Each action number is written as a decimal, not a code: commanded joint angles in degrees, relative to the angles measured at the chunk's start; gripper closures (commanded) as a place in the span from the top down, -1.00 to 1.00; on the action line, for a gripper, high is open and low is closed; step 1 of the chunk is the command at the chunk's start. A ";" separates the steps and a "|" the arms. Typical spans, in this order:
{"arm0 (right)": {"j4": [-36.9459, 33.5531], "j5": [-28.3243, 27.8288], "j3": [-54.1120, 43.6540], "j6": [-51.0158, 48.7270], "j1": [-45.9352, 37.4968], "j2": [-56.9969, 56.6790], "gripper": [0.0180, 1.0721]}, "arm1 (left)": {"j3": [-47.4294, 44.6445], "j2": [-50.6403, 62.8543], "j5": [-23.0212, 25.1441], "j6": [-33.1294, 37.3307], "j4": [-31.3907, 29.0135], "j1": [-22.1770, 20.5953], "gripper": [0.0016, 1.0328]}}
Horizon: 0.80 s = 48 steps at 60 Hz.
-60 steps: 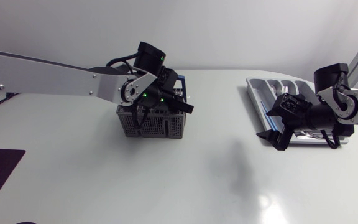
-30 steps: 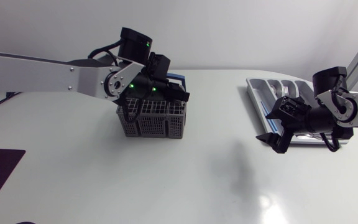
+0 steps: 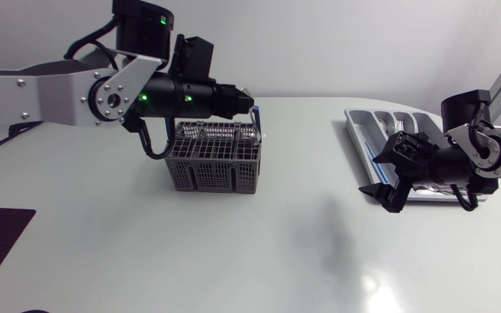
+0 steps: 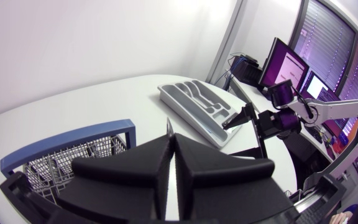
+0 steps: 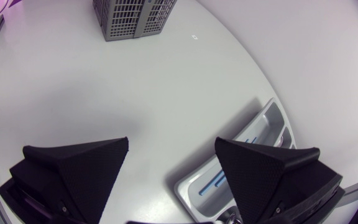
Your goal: Unload the cutlery basket into the drawer organizer.
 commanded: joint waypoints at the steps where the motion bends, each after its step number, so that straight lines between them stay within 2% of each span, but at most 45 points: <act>1: 0.18 -0.47 -1.50 1.41 0.42 -1.38 0.91 | -1.91 -2.98 0.88 -1.38 0.67 0.54 -0.92; 14: 0.18 -1.79 -1.86 2.82 0.42 -3.49 0.91 | -2.35 -6.50 4.13 -0.59 -1.09 1.51 -0.92; 21: -0.43 -3.46 -1.68 3.70 0.07 -5.07 0.91 | -1.91 -6.76 8.52 1.43 -3.20 2.21 -0.92; 39: -6.06 -9.97 -0.45 4.14 -0.81 -7.27 0.91 | -2.08 -5.53 18.89 11.80 -10.58 0.10 -0.92; 48: -8.87 -13.83 0.25 3.96 -0.98 -7.53 0.91 | 0.64 -2.02 24.78 19.09 -17.52 -0.86 -0.92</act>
